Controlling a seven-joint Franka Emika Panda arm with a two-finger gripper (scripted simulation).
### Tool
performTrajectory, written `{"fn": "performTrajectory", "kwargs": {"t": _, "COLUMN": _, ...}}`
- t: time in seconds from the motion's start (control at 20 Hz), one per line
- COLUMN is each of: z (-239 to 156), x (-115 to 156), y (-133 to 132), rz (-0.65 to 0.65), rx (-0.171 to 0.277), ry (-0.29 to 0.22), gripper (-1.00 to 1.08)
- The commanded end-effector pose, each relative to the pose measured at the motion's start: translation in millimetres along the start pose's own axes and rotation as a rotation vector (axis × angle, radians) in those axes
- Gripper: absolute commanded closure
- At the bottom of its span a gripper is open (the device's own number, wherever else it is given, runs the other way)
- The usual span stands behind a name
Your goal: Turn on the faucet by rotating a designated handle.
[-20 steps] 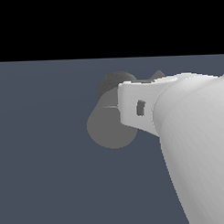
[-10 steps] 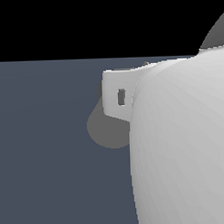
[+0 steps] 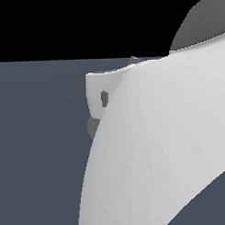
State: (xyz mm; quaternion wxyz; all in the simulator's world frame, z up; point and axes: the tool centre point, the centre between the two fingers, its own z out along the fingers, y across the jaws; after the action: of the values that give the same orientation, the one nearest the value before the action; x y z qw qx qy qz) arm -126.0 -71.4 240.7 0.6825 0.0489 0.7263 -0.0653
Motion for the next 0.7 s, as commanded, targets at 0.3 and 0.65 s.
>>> {"fn": "performTrajectory", "kwargs": {"t": 0.3, "z": 0.7, "x": -15.0, "y": 32.0, "rz": 0.027, "rx": -0.013, "ry": -0.008, "gripper": 1.08}}
{"fn": "performTrajectory", "kwargs": {"t": 0.65, "z": 1.0, "x": -28.2, "y": 53.3, "rz": 0.035, "rx": -0.019, "ry": -0.028, "gripper": 1.08}}
